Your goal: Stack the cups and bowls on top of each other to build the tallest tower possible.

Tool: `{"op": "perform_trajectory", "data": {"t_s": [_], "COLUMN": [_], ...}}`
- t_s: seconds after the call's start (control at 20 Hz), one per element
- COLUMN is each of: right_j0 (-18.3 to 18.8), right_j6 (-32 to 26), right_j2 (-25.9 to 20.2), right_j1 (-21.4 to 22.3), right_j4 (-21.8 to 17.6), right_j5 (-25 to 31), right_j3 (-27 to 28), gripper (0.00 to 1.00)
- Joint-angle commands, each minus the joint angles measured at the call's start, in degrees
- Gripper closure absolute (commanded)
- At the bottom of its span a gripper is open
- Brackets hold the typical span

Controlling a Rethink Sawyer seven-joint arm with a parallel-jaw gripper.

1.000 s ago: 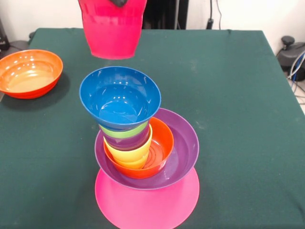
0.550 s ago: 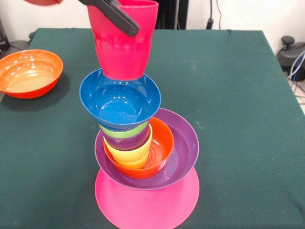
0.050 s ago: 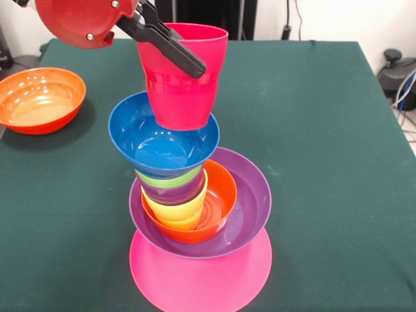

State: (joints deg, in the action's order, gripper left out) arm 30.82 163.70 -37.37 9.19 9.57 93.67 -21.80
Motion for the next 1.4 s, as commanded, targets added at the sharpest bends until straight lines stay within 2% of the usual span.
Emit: {"op": "perform_trajectory", "data": {"t_s": [0.05, 0.6, 1.4], "right_j0": [-0.1, 1.3, 3.5], "right_j6": [11.6, 12.1, 10.3], "right_j2": [-6.9, -12.5, -21.9], "right_j1": [0.2, -0.1, -0.6], "right_j4": [-6.0, -11.3, -22.8], "right_j5": [0.4, 0.5, 5.0], "right_j3": [0.3, 0.7, 2.5], "gripper": [1.0, 1.0, 1.0]}}
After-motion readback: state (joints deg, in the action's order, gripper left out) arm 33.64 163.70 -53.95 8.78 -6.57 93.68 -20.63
